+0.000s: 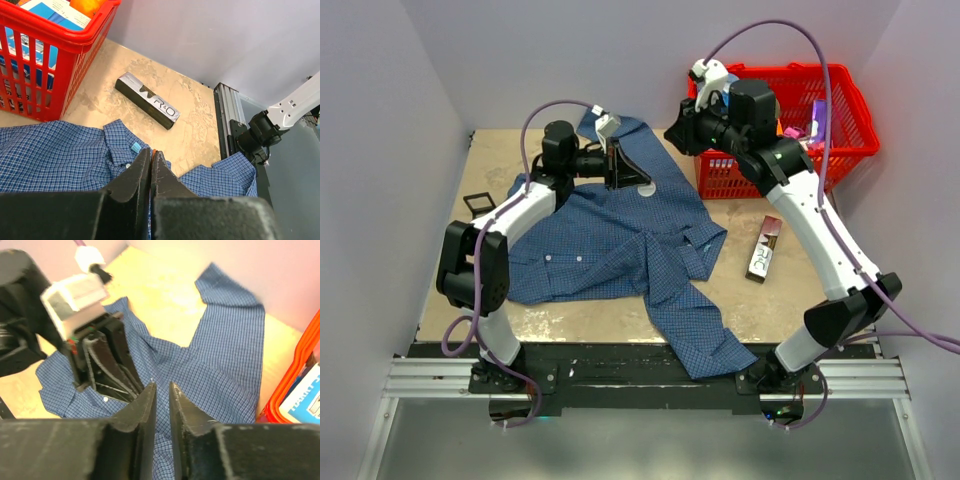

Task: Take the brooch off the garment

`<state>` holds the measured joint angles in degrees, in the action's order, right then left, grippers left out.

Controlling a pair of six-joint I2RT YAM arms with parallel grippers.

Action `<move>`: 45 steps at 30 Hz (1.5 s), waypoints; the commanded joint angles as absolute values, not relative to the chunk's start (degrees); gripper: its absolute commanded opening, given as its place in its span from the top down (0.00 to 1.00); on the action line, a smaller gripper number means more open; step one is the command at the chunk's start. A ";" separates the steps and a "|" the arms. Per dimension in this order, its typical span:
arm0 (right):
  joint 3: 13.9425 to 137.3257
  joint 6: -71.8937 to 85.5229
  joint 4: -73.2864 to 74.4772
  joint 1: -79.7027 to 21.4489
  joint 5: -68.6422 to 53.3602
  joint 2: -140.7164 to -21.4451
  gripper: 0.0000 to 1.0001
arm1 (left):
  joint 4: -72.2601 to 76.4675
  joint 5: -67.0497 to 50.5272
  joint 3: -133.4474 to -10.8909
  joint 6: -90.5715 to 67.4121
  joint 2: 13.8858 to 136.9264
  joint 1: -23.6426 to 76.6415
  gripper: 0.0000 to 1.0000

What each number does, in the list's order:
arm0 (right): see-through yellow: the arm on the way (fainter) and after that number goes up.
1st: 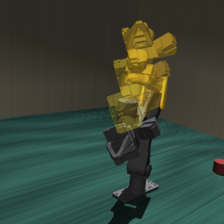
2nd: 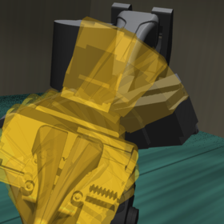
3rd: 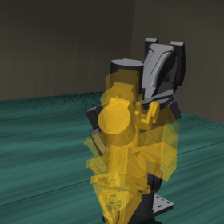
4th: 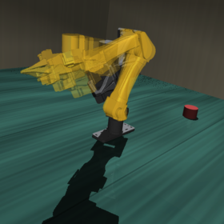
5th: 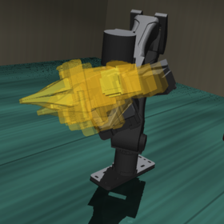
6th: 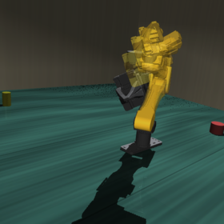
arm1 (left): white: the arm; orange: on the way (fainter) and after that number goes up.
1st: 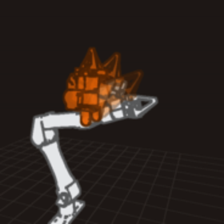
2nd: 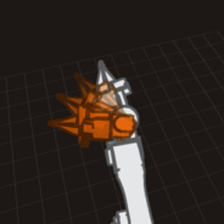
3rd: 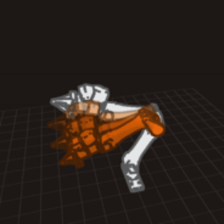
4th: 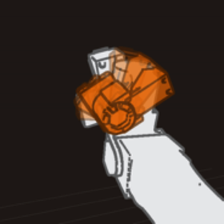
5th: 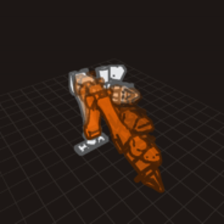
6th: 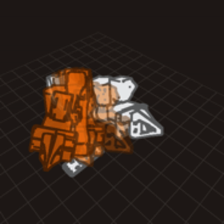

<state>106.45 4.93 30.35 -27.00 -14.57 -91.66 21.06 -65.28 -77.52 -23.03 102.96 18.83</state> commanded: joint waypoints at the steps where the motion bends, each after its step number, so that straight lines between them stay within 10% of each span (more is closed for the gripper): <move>1: 104.42 4.92 26.63 -26.81 -13.80 -90.79 0.77 | 21.27 -66.27 -78.22 -23.64 102.13 18.81 1.00; 11: 101.26 2.37 26.01 -26.37 -6.95 -92.37 0.62 | 18.46 -65.66 -78.92 -21.27 102.13 18.55 1.00; 17: 92.04 -0.86 23.39 -24.26 -19.05 -94.22 0.23 | 3.89 -62.94 -82.09 -8.28 101.52 17.06 1.00; 27: 79.19 -34.61 43.14 -25.14 -22.42 -98.25 0.48 | -8.69 -57.22 -80.69 5.00 95.29 8.53 1.00; 45: 88.22 -34.38 30.33 -25.14 7.90 -120.04 0.51 | -43.58 -33.59 -86.22 44.44 89.47 -7.20 1.00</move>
<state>80.66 -36.53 38.41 -26.57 -2.35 -114.13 -32.64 -41.01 -81.87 30.13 88.92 -3.60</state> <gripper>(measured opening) 0.490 0.038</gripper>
